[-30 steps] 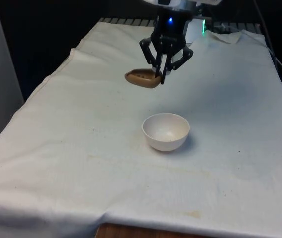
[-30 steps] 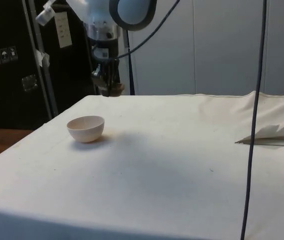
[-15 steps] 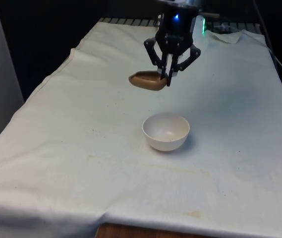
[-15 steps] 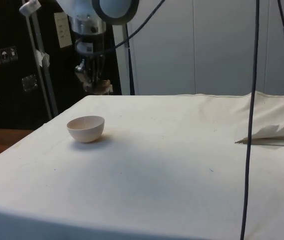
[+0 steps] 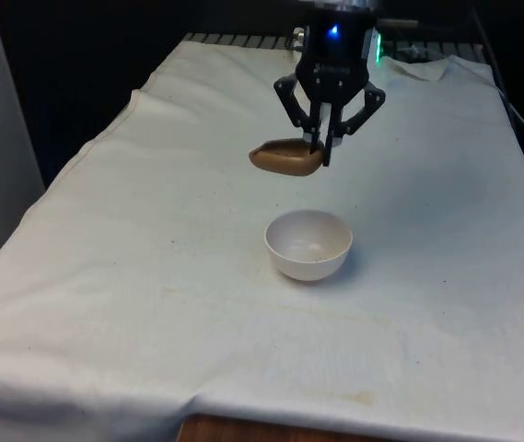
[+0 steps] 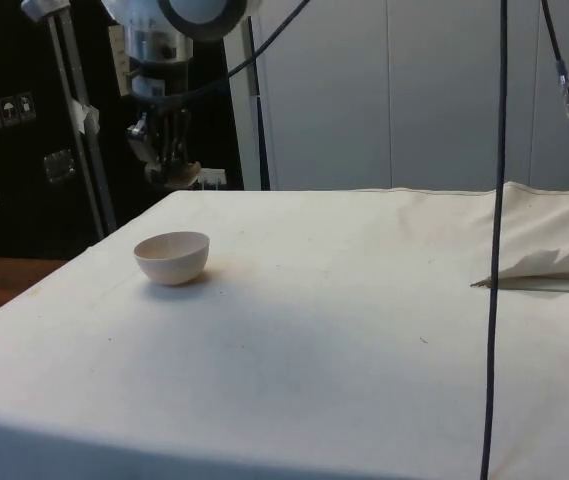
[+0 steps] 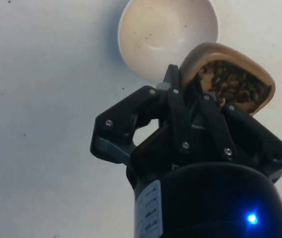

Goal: Pour the coffee beans from the cup into the bowl.

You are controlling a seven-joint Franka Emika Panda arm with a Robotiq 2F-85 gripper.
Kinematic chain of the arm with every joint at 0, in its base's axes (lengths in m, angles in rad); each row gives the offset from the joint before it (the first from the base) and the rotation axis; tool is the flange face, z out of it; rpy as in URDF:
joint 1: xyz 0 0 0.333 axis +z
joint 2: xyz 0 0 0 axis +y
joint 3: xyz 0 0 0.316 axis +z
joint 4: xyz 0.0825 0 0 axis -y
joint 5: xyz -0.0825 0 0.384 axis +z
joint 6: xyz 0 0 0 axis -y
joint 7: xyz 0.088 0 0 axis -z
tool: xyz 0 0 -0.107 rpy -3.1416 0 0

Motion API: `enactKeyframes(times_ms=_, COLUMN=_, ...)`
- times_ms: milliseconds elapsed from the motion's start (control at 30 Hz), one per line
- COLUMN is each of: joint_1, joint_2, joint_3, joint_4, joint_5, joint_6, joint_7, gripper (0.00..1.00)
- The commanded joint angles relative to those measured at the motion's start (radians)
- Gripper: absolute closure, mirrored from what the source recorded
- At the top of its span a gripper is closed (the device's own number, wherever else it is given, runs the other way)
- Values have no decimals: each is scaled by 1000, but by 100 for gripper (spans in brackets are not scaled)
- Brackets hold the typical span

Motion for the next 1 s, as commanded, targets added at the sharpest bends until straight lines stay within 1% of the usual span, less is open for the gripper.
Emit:
enactKeyframes(times_ms=0, joint_1=-9, joint_2=8, joint_3=13, joint_4=8, joint_5=34, joint_6=-1, joint_7=-21, gripper=99)
enactKeyframes(times_ms=33, joint_1=-9, joint_2=12, joint_3=13, joint_4=13, joint_5=52, joint_6=1, joint_7=-32, gripper=99)
enactKeyframes(times_ms=200, joint_1=-10, joint_2=19, joint_3=13, joint_4=18, joint_5=99, joint_6=8, joint_7=-58, gripper=99)
enactKeyframes(times_ms=233, joint_1=0, joint_2=13, joint_3=0, joint_4=12, joint_5=77, joint_6=4, joint_7=-44, gripper=99)
enactKeyframes(times_ms=267, joint_1=-10, joint_2=20, joint_3=13, joint_4=18, joint_5=108, joint_6=9, joint_7=-63, gripper=99)
enactKeyframes(times_ms=500, joint_1=-9, joint_2=35, joint_3=15, joint_4=27, joint_5=183, joint_6=19, joint_7=-105, gripper=99)
enactKeyframes(times_ms=533, joint_1=0, joint_2=31, joint_3=1, joint_4=23, joint_5=165, joint_6=16, joint_7=-93, gripper=99)
enactKeyframes(times_ms=567, joint_1=-9, joint_2=38, joint_3=15, joint_4=30, joint_5=192, joint_6=20, joint_7=-109, gripper=99)
enactKeyframes(times_ms=633, joint_1=-7, joint_2=44, joint_3=17, joint_4=36, joint_5=217, joint_6=21, joint_7=-122, gripper=99)
enactKeyframes(times_ms=767, joint_1=-8, joint_2=55, joint_3=25, joint_4=46, joint_5=257, joint_6=24, joint_7=-138, gripper=99)
enactKeyframes(times_ms=800, joint_1=0, joint_2=49, joint_3=10, joint_4=41, joint_5=234, joint_6=17, joint_7=-125, gripper=99)
enactKeyframes(times_ms=833, joint_1=-8, joint_2=55, joint_3=25, joint_4=46, joint_5=257, joint_6=24, joint_7=-138, gripper=99)
enactKeyframes(times_ms=967, joint_1=-8, joint_2=64, joint_3=34, joint_4=53, joint_5=299, joint_6=28, joint_7=-155, gripper=99)
